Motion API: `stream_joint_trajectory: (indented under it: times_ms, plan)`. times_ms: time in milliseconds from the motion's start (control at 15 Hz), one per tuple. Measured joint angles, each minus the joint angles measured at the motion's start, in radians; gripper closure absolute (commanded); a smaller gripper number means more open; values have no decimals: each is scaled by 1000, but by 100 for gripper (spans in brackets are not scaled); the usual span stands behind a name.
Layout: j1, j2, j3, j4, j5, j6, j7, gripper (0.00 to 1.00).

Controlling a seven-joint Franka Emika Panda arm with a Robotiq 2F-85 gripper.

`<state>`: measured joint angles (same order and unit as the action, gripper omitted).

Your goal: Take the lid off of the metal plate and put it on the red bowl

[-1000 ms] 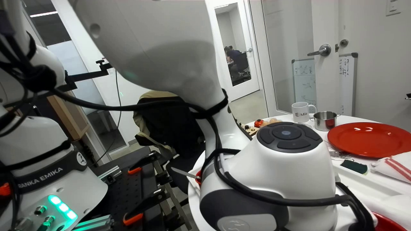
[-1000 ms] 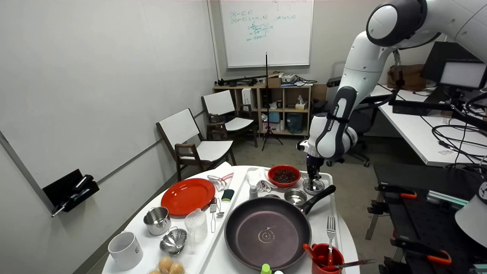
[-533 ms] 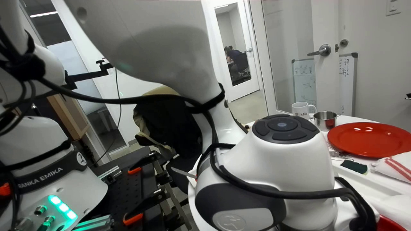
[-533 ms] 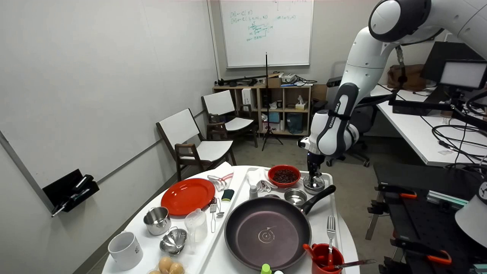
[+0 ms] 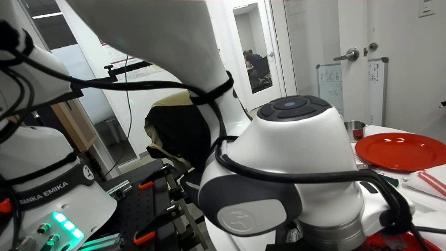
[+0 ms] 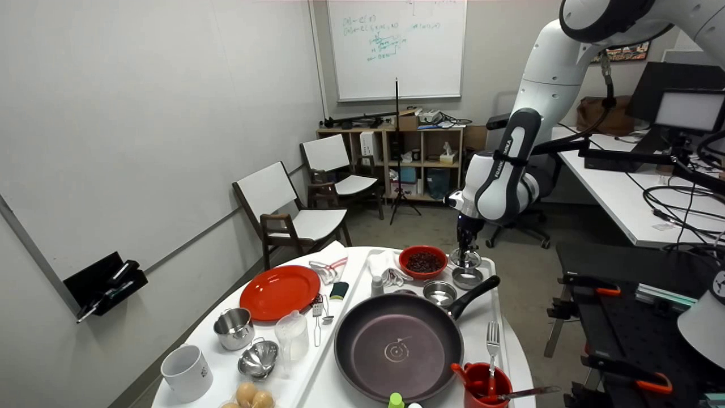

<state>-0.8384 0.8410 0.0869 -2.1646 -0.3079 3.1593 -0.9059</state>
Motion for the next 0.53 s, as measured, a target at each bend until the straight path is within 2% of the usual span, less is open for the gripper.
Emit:
stream_joint_trajectory:
  times_ms: [200, 533]
  plan:
    - [-13, -25, 32, -18, -14, 19, -1, 100]
    - [-98, -25, 161, 8, -16, 12, -3, 100]
